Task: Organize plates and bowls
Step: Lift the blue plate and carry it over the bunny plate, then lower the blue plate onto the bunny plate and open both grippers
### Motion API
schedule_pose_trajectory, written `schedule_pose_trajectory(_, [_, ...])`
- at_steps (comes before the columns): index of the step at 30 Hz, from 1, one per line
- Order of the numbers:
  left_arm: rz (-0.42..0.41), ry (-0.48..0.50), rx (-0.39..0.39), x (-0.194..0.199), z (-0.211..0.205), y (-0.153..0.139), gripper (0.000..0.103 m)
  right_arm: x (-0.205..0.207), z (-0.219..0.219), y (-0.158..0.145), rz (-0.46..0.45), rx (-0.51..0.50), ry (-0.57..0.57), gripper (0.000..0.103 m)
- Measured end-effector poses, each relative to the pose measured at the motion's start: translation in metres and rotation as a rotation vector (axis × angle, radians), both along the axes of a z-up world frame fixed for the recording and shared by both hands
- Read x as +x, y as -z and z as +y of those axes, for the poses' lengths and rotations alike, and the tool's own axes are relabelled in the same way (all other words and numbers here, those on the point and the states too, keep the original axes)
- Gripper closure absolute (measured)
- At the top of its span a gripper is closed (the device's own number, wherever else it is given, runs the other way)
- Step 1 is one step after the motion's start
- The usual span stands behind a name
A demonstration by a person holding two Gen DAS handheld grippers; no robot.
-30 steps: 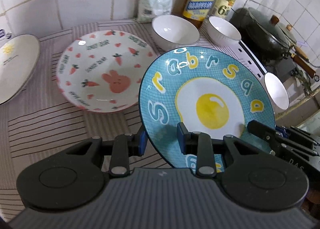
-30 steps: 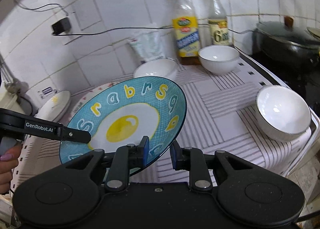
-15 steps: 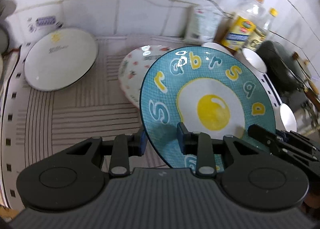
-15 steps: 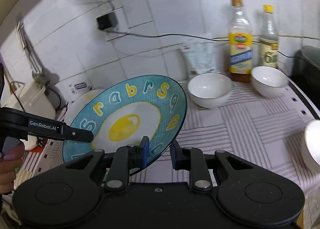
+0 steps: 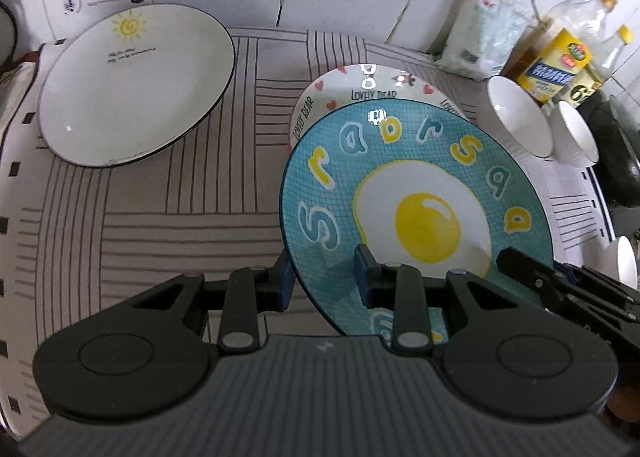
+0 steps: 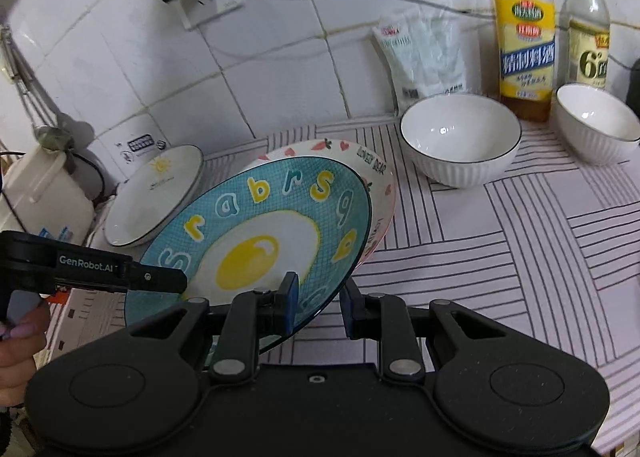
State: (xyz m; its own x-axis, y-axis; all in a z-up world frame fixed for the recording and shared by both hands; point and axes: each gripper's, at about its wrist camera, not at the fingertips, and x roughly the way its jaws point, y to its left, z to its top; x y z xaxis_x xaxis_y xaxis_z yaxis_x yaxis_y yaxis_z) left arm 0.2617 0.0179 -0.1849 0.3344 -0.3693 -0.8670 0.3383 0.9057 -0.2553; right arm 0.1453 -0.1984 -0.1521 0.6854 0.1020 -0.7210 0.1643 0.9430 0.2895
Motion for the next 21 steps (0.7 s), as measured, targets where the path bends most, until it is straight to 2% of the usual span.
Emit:
schedule_pose_trajectory(7, [0.008, 0.018, 0.031, 0.023, -0.016, 0.007, 0.074, 0.019, -0.007, 0.011, 0.03, -0.007, 0.025, 0.076])
schedule_pose_trajectory(14, [0.024, 0.007, 0.047, 0.029, -0.023, 0.013, 0.074, 0.035, -0.001, 0.012, 0.099, -0.079, 0.044, 0.074])
schedule_pose_trajectory(18, [0.051, 0.001, 0.029, 0.032, -0.023, 0.015, 0.074, 0.043, 0.007, 0.009, 0.119, -0.153, 0.054, 0.072])
schedule_pose_trajectory(21, [0.058, -0.004, 0.029, 0.036, -0.023, 0.016, 0.074, 0.047, 0.005, 0.01, 0.119, -0.154, 0.056, 0.071])
